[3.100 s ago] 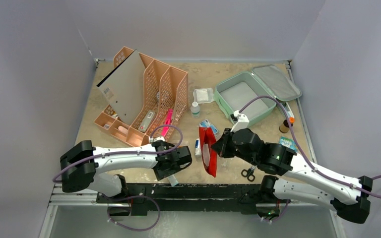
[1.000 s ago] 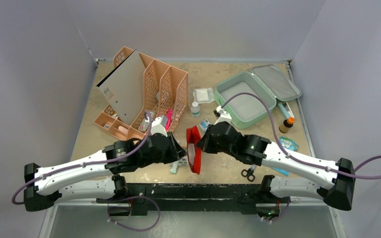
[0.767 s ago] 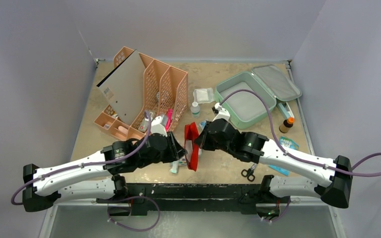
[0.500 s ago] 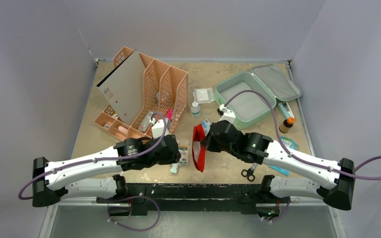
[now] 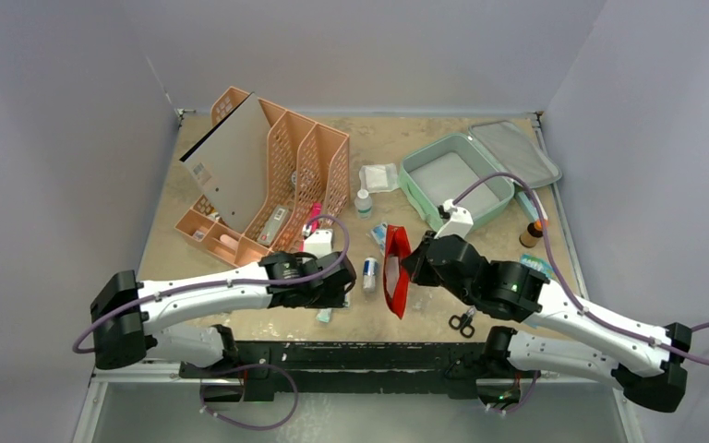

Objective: Organize the medicine kit
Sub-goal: Place the medical item at the medicine pouch.

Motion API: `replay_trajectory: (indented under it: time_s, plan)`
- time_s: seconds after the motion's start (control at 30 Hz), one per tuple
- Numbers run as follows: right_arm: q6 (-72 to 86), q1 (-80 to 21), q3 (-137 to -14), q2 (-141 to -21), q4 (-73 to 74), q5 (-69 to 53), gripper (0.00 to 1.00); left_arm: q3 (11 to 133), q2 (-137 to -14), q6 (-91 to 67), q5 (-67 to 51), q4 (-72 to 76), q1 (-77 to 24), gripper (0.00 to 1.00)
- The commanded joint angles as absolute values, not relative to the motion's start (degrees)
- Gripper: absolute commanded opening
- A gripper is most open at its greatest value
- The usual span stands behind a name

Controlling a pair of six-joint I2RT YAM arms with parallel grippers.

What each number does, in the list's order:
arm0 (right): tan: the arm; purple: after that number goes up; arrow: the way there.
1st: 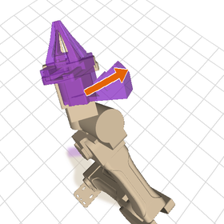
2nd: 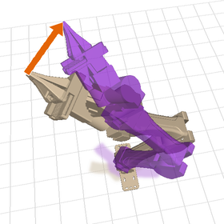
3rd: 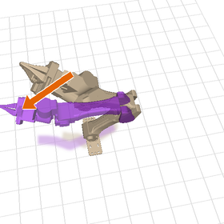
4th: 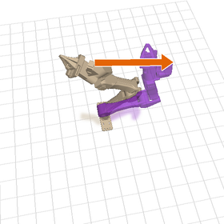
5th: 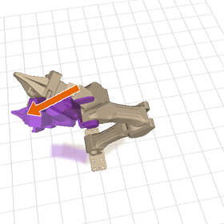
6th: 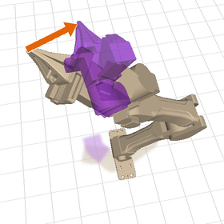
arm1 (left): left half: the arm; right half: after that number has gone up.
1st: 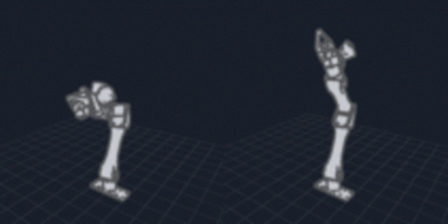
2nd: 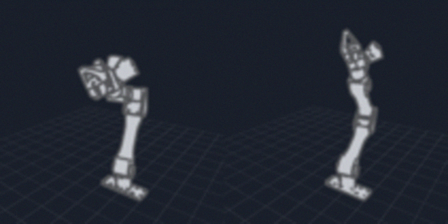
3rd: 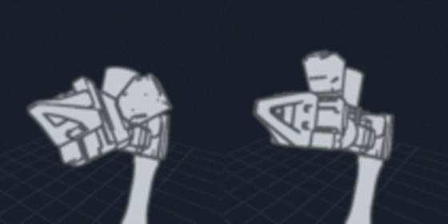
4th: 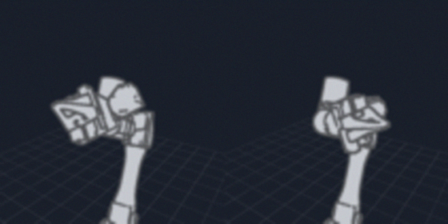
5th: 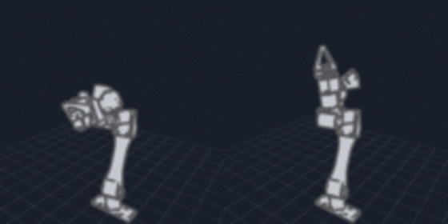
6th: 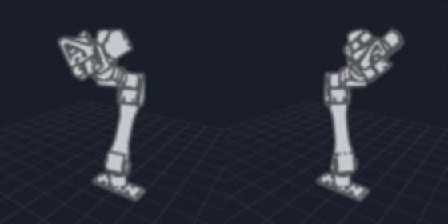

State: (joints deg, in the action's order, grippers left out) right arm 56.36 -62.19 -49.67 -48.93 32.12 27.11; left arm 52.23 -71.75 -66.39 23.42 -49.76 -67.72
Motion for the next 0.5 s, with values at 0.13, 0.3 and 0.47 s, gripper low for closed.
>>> replay_trajectory:
  time_s: [0.13,0.3,0.47]
  plan:
    - [51.5,-62.3,-48.2,-46.2,31.9,33.1,0.0,51.3,-78.6,-61.1,17.5,-42.7,-63.5,0.67]
    - [50.5,-62.3,-47.6,-46.2,30.5,33.0,0.0,51.5,-83.3,-59.7,15.2,-41.3,-62.4,0.65]
    - [49.8,-62.2,-46.8,-45.5,28.9,33.5,0.0,54.4,-88.7,-59.8,15.5,-45.0,-62.5,0.58]
